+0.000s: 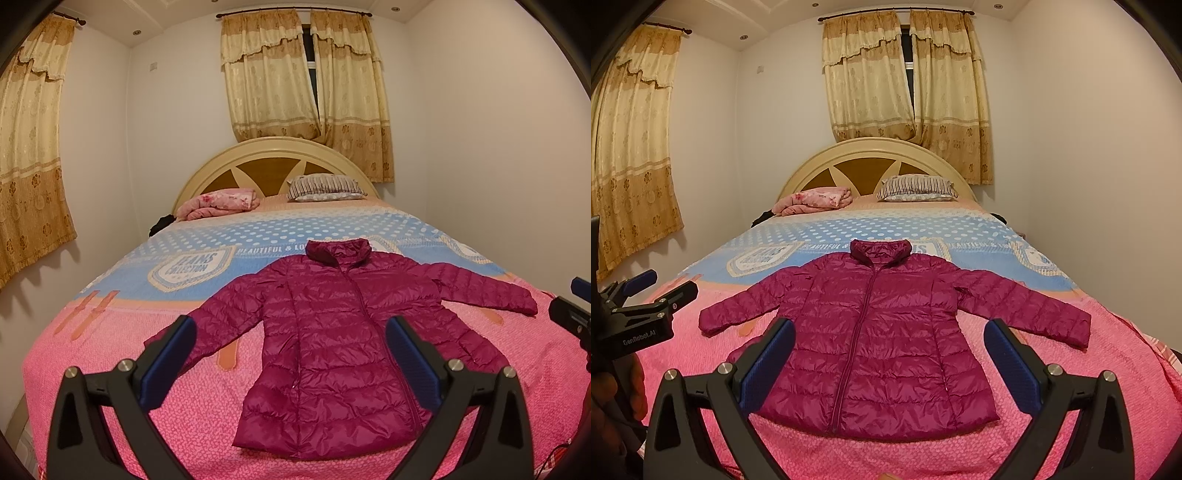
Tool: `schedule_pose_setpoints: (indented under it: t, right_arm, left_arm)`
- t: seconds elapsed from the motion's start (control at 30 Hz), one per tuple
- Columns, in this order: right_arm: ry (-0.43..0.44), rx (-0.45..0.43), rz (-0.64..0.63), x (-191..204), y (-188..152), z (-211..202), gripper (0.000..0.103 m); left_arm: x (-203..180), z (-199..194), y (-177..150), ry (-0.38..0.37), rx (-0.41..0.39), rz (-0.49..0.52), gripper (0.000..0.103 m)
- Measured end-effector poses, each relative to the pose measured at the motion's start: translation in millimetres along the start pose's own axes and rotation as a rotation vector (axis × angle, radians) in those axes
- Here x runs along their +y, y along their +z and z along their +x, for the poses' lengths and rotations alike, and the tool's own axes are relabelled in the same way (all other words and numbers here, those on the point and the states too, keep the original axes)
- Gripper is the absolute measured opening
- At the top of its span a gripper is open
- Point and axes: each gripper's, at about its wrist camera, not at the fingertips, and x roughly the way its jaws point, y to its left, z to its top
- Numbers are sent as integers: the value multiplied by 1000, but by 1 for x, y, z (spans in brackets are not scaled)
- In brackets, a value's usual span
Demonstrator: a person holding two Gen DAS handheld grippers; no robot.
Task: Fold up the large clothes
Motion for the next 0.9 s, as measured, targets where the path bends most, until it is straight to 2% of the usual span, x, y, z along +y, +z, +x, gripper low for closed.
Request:
schedule_pose_setpoints:
  t: [0.27, 0.4, 0.67, 0.9]
  right_arm:
    - [21, 18, 11, -4, -4, 8, 102]
    - [30, 62, 82, -30, -8, 30, 102]
    - [-125, 184, 362, -155, -35, 102, 102]
    - [-248, 261, 653, -286, -64, 154, 102]
  left_arm:
    - [-2, 10, -8, -9, 13, -3, 103]
    - [-9, 23, -16, -30, 22, 19, 103]
    - [-33, 81, -27, -91, 82, 62, 103]
    - [-44, 149, -36, -120, 186, 49, 103]
